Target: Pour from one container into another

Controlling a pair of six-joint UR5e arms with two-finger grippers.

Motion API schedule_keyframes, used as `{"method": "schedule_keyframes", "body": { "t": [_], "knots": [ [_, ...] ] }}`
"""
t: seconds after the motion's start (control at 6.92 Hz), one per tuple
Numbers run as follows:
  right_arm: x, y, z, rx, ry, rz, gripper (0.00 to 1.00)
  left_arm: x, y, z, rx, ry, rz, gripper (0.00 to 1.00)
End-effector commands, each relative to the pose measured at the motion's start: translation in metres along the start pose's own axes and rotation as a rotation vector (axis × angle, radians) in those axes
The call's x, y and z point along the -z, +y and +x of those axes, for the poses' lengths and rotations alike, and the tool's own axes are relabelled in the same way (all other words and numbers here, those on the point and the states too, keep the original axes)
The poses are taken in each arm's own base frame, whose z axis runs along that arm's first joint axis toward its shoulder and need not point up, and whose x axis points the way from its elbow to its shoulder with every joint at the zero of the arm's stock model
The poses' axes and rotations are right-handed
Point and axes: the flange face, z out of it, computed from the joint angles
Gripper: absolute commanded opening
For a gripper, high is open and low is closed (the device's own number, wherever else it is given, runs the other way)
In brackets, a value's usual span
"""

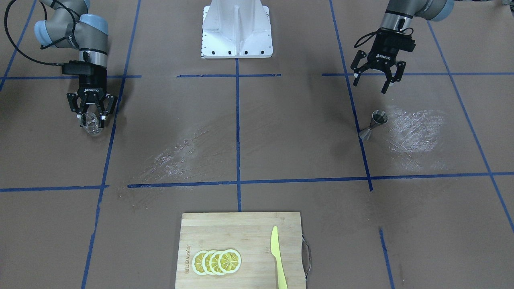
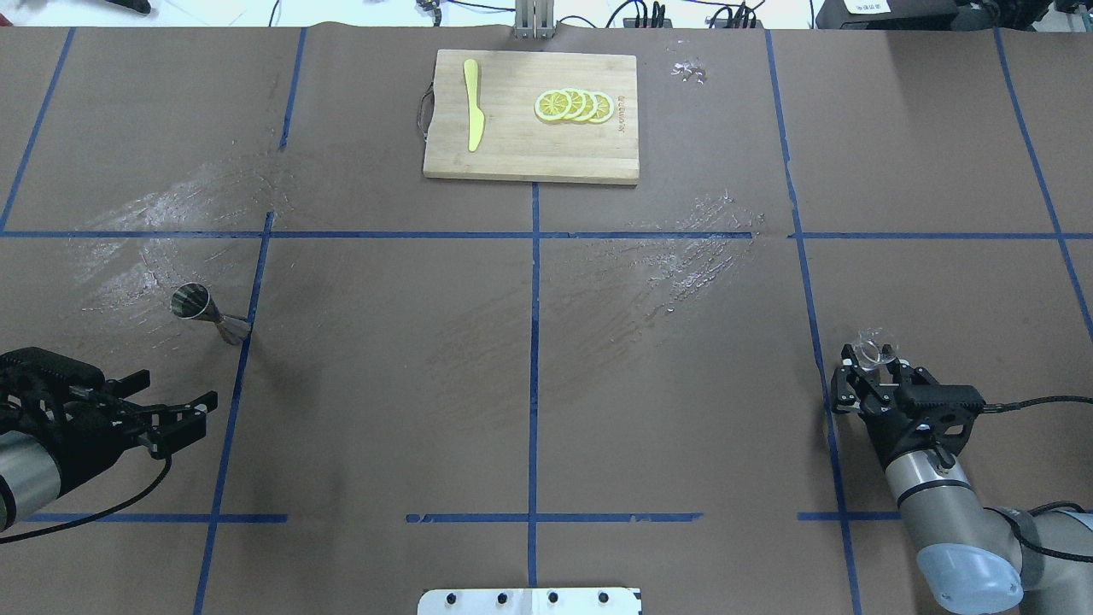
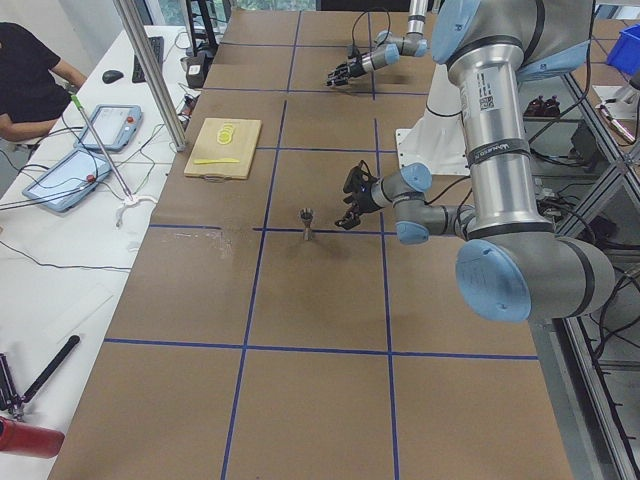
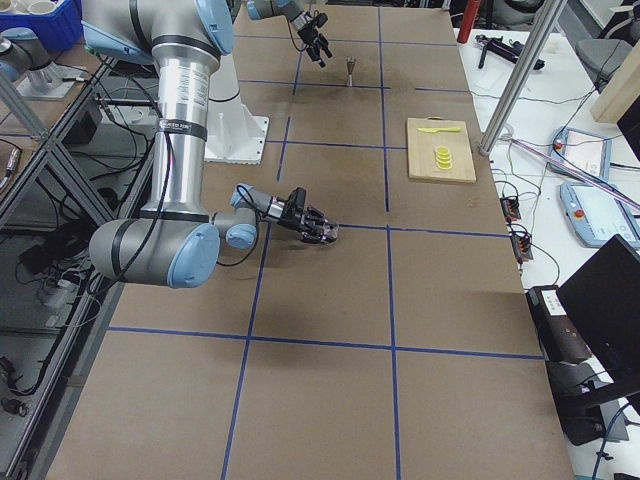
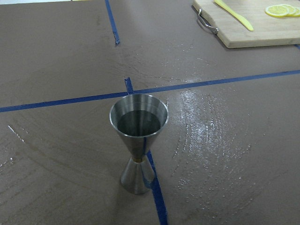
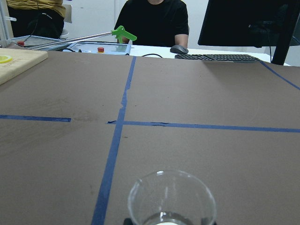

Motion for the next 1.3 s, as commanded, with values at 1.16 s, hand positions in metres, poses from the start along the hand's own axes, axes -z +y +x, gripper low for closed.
{"method": "schedule_keyframes", "body": {
  "t": [1.16],
  "knots": [
    [0.061,-0.049,0.049,-0.003,-0.037,-0.335,1.0,0.072,-0.069,0.059,0.036,0.127,-0.201,1.0]
  ]
}}
